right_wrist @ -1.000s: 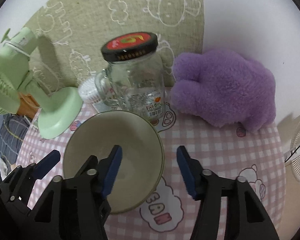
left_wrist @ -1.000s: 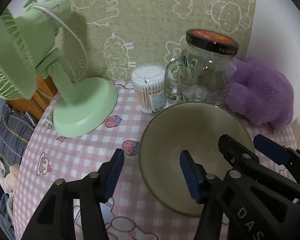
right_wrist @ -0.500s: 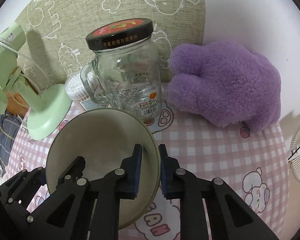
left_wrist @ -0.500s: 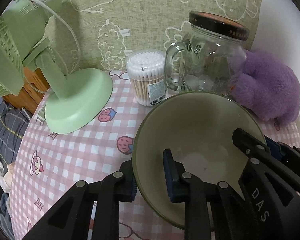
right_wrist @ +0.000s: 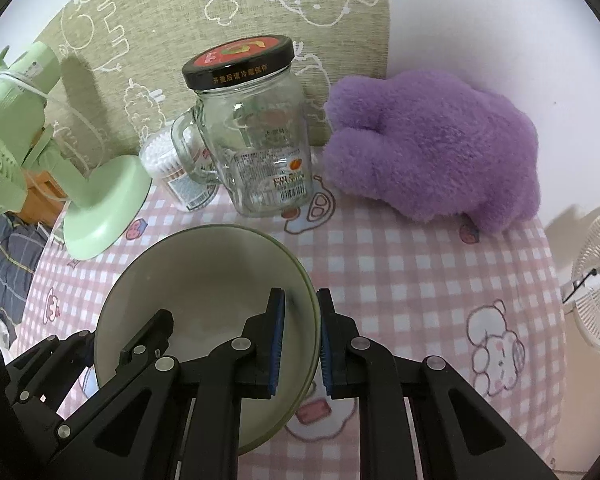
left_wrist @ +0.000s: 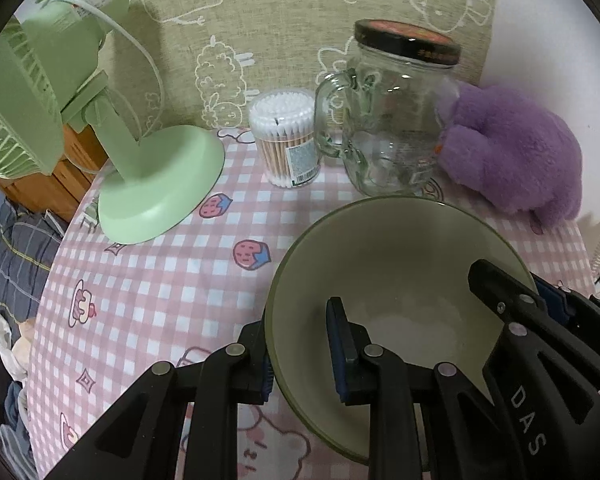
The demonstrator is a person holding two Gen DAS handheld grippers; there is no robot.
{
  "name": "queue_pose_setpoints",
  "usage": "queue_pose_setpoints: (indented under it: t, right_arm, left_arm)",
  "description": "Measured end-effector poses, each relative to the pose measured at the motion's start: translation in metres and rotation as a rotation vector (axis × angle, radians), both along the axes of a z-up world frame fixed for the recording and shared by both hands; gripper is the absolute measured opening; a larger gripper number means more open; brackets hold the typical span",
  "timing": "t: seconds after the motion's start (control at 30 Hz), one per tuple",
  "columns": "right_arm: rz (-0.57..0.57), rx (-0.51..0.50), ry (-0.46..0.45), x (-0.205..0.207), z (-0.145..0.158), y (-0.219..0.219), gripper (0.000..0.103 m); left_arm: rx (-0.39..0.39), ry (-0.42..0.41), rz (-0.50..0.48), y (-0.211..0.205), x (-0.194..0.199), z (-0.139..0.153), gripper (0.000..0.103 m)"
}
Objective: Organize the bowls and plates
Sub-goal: 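Lift the last cream bowl off the table with both grippers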
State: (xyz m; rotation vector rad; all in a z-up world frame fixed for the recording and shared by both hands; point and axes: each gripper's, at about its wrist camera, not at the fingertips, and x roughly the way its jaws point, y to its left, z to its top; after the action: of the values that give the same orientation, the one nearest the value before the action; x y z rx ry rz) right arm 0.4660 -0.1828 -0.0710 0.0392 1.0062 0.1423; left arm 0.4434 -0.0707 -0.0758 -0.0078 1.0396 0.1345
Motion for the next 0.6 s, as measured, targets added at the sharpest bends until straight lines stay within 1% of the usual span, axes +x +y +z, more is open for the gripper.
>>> queue_pose_setpoints:
  t: [0.3,0.6]
  right_arm:
    - [-0.026,0.014,0.001,-0.030,0.023,-0.005,0.019]
    - [-0.031,0.016,-0.038,-0.064,0.056,0.002,0.019]
  left_arm:
    - [0.011,-0.035,-0.023,-0.004,-0.025,0.026,0.021]
    - [0.009,-0.084,-0.031,0.000,-0.058,0.059,0.021]
